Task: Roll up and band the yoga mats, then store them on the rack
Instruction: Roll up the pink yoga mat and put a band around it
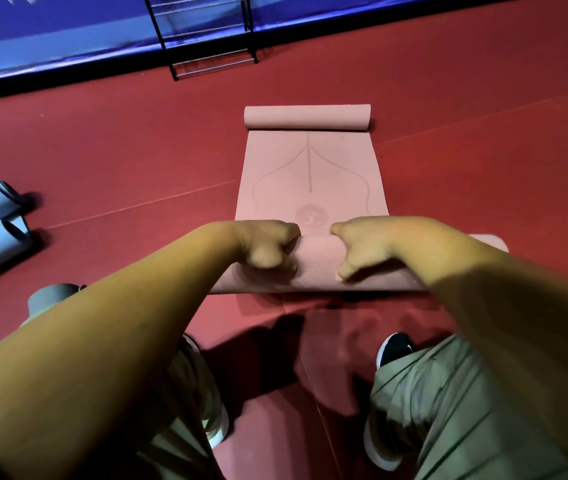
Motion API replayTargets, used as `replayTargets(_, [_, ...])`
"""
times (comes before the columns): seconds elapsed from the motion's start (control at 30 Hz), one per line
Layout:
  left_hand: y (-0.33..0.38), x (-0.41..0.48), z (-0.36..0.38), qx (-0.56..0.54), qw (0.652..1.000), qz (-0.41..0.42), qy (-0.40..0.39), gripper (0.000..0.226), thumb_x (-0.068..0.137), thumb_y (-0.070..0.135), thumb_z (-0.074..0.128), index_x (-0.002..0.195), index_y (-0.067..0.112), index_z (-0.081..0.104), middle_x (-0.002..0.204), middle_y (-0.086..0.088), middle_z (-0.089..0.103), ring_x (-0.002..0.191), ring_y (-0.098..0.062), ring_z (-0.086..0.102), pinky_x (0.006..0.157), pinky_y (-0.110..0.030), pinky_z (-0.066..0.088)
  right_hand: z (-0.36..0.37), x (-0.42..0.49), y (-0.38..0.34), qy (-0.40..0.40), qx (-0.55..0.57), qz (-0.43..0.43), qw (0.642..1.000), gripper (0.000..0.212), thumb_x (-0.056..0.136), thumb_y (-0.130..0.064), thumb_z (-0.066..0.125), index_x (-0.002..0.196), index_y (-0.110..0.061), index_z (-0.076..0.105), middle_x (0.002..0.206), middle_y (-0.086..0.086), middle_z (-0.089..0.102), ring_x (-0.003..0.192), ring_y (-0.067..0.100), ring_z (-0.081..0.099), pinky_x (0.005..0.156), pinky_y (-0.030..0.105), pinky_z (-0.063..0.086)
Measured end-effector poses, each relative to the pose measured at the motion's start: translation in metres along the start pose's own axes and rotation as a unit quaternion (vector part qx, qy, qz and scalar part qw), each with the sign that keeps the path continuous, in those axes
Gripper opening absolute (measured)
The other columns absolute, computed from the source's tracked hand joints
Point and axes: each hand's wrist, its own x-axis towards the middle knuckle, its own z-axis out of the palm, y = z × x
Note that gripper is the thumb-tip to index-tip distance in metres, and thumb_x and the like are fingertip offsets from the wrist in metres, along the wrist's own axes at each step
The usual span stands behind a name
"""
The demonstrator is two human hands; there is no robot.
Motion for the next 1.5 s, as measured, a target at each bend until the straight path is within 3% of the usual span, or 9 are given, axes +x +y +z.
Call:
replayTargets(0.23, [0.01,0.008,0.002,0.062,0.997,-0.013,0.042,0.06,0.07,0.05,0.093,0.107,0.024,0.053,0.099,0.004,0.061,0.09,-0.023,0.058,0.076,-0.031,0.045,0.007,0.004,0.0,0.015,-0.005,0.014,1.0,0.046,0.076,-0.038,0.082,0.108,-0.019,0.054,0.114,0.009,0.067,0.094,0.03,0.062,0.08,0.036,0.056])
replayTargets(0.33, [0.01,0.01,0.002,0.022,0.999,-0.032,0.026,0.04,0.079,0.03,0.081,0.11,0.02,0.057,0.109,-0.003,0.066,0.096,-0.027,0.063,0.077,-0.032,0.049,0.006,0.001,0.0,0.022,0.009,0.006,1.0,0.06,0.076,-0.04,0.086,0.119,-0.019,0.051,0.118,0.005,0.063,0.097,0.027,0.058,0.077,0.034,0.047])
replayTargets(0.43, [0.012,0.009,0.0,0.007,0.999,-0.045,0.004,0.046,0.078,0.025,0.08,0.116,0.016,0.056,0.112,-0.006,0.066,0.098,-0.029,0.064,0.081,-0.036,0.057,0.009,0.0,-0.005,0.049,-0.011,-0.016,0.999,0.071,0.075,-0.046,0.09,0.124,-0.023,0.046,0.109,-0.001,0.052,0.095,0.024,0.051,0.075,0.034,0.039])
replayTargets(0.67, [0.027,0.006,0.0,0.113,0.992,-0.002,0.06,0.045,0.084,0.048,0.078,0.107,0.021,0.049,0.114,-0.004,0.061,0.092,-0.028,0.06,0.079,-0.041,0.054,0.01,0.0,0.004,-0.001,0.057,-0.023,0.998,0.03,0.079,-0.024,0.077,0.09,-0.026,0.05,0.09,-0.006,0.061,0.087,0.025,0.061,0.063,0.032,0.042])
replayTargets(0.8, [0.035,0.009,0.009,0.225,0.967,-0.012,0.117,0.082,0.068,0.064,0.089,0.121,0.017,0.047,0.122,-0.004,0.062,0.107,-0.029,0.067,0.077,-0.037,0.043,0.004,-0.001,0.007,-0.008,0.092,-0.016,0.996,0.031,0.077,-0.028,0.082,0.098,-0.024,0.059,0.092,-0.004,0.068,0.085,0.021,0.066,0.069,0.033,0.053])
replayTargets(1.03, [0.023,0.016,0.004,0.052,0.996,-0.059,0.04,0.039,0.078,0.043,0.078,0.102,0.02,0.056,0.097,0.001,0.067,0.086,-0.026,0.066,0.08,-0.038,0.06,0.012,0.004,0.001,0.073,0.0,-0.017,0.997,0.074,0.071,-0.054,0.089,0.122,-0.026,0.044,0.105,-0.004,0.052,0.095,0.026,0.055,0.072,0.036,0.041])
replayTargets(1.2, [0.028,0.016,-0.002,0.052,0.997,-0.054,0.032,0.031,0.077,0.035,0.076,0.099,0.019,0.062,0.093,-0.001,0.07,0.086,-0.027,0.068,0.073,-0.037,0.059,0.014,0.005,0.001,0.077,0.01,-0.016,0.997,0.046,0.078,-0.031,0.082,0.105,-0.025,0.045,0.099,0.001,0.06,0.087,0.027,0.057,0.063,0.034,0.04])
replayTargets(1.37, [0.039,0.015,0.007,0.227,0.965,-0.026,0.132,0.074,0.071,0.061,0.087,0.119,0.021,0.048,0.118,0.0,0.065,0.104,-0.028,0.068,0.073,-0.036,0.042,0.006,0.001,0.01,0.023,0.086,-0.014,0.996,0.031,0.077,-0.022,0.079,0.096,-0.027,0.055,0.094,-0.006,0.065,0.081,0.016,0.062,0.06,0.031,0.043])
replayTargets(1.5, [0.028,0.019,0.009,0.14,0.985,-0.019,0.096,0.049,0.081,0.053,0.079,0.107,0.024,0.048,0.106,0.001,0.066,0.091,-0.028,0.063,0.075,-0.036,0.05,0.007,0.001,0.006,0.029,0.054,-0.014,0.998,0.044,0.077,-0.036,0.085,0.106,-0.027,0.054,0.102,-0.003,0.064,0.09,0.024,0.062,0.065,0.034,0.043])
